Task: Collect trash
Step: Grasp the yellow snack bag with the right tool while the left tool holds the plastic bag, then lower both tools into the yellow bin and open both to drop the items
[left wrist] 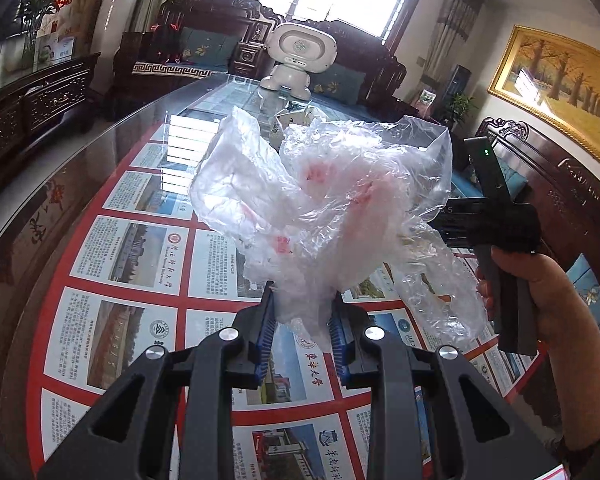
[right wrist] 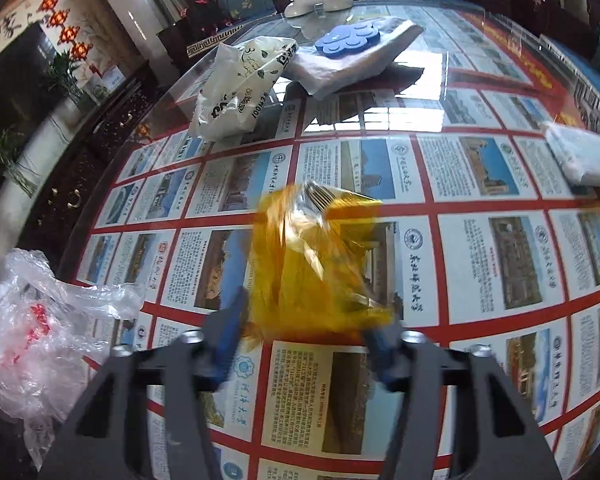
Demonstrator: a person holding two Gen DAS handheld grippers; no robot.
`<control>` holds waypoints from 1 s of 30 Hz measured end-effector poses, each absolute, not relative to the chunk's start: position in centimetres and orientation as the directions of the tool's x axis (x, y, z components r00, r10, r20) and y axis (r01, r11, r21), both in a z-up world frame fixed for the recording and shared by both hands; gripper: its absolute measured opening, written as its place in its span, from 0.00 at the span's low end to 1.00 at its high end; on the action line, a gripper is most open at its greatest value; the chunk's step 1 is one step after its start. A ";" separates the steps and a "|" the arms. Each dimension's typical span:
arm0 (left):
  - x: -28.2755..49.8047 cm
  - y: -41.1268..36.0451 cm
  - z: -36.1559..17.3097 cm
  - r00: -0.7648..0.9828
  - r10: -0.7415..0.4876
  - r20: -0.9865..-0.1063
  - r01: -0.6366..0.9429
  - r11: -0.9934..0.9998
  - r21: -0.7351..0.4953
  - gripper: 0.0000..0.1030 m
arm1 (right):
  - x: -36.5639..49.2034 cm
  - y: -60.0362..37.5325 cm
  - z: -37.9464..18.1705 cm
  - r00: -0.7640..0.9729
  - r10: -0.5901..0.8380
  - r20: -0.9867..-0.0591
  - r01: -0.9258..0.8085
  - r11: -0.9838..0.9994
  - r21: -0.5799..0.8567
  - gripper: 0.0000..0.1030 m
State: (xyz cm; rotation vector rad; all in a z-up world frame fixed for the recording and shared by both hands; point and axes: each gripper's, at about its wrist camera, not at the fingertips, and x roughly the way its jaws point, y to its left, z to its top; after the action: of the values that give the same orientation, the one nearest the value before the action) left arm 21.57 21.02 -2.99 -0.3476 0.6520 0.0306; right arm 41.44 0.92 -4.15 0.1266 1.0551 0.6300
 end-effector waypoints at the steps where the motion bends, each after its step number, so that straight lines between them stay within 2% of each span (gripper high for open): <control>1: 21.6 20.8 -3.0 0.796 -0.089 -0.598 -0.128 0.942 -0.311 0.25 | 41.0 0.3 -4.0 0.349 0.548 -0.761 -0.426 0.816 0.392 0.28; 8: 19.9 18.6 -2.2 0.800 -0.139 -0.583 -0.068 0.945 -0.319 0.25 | 36.2 -5.1 -2.4 0.438 0.593 -0.675 -0.468 0.792 0.392 0.25; 14: 15.5 14.6 -1.4 0.789 -0.205 -0.578 0.023 0.952 -0.306 0.25 | 27.3 -10.9 -1.8 0.459 0.645 -0.610 -0.534 0.750 0.391 0.25; 20: 7.1 9.6 0.1 0.787 -0.271 -0.555 0.136 0.953 -0.272 0.25 | 16.5 -16.2 -2.3 0.439 0.694 -0.571 -0.576 0.705 0.414 0.25; 25: -0.1 6.6 0.2 0.761 -0.305 -0.572 0.200 0.950 -0.240 0.25 | 8.3 -20.0 -2.4 0.434 0.717 -0.546 -0.599 0.682 0.420 0.25; 30: -6.9 4.8 -1.4 0.713 -0.350 -0.607 0.241 0.936 -0.257 0.25 | 1.1 -22.2 -3.4 0.433 0.698 -0.571 -0.615 0.691 0.379 0.28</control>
State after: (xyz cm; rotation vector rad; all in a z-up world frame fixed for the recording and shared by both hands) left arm -6.95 4.84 -1.44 -0.1632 0.7041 -0.3293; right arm 1.06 -22.18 -3.45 0.1195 0.7686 0.8203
